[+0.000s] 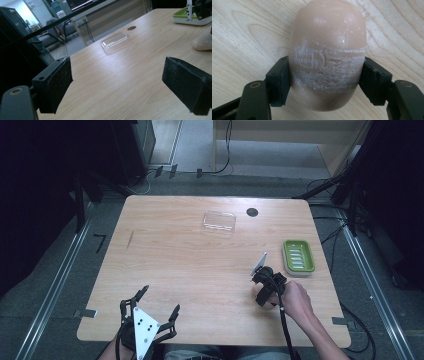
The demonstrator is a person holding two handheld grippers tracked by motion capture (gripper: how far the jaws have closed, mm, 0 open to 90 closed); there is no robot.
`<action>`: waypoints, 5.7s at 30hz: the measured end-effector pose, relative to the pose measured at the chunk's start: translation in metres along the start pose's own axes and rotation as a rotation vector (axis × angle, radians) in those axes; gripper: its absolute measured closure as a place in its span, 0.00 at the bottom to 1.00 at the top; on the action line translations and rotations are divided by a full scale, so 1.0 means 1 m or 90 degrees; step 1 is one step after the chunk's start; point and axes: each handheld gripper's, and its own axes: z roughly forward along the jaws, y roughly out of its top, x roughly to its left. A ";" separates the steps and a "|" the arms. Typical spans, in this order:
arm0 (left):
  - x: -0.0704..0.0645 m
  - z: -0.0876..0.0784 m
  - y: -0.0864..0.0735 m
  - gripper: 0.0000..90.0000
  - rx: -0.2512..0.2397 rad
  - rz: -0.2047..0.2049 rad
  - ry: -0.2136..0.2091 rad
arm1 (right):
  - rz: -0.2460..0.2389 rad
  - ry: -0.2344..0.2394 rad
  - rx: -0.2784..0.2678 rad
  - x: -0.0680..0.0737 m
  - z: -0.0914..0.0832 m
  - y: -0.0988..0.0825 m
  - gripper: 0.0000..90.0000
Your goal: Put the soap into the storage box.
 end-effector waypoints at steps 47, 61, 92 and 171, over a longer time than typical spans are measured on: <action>0.001 0.000 0.000 0.11 0.001 -0.001 0.001 | 0.031 -0.013 0.003 -0.028 -0.018 -0.024 0.37; 0.000 -0.001 0.000 0.11 0.000 0.000 0.000 | 0.049 -0.017 0.004 -0.041 -0.025 -0.033 0.37; 0.000 0.000 0.000 0.11 -0.001 0.000 0.000 | 0.098 -0.028 -0.011 -0.071 -0.040 -0.046 0.37; -0.001 0.002 0.001 0.11 0.005 0.006 -0.005 | 0.188 -0.020 -0.052 -0.146 -0.064 0.000 0.37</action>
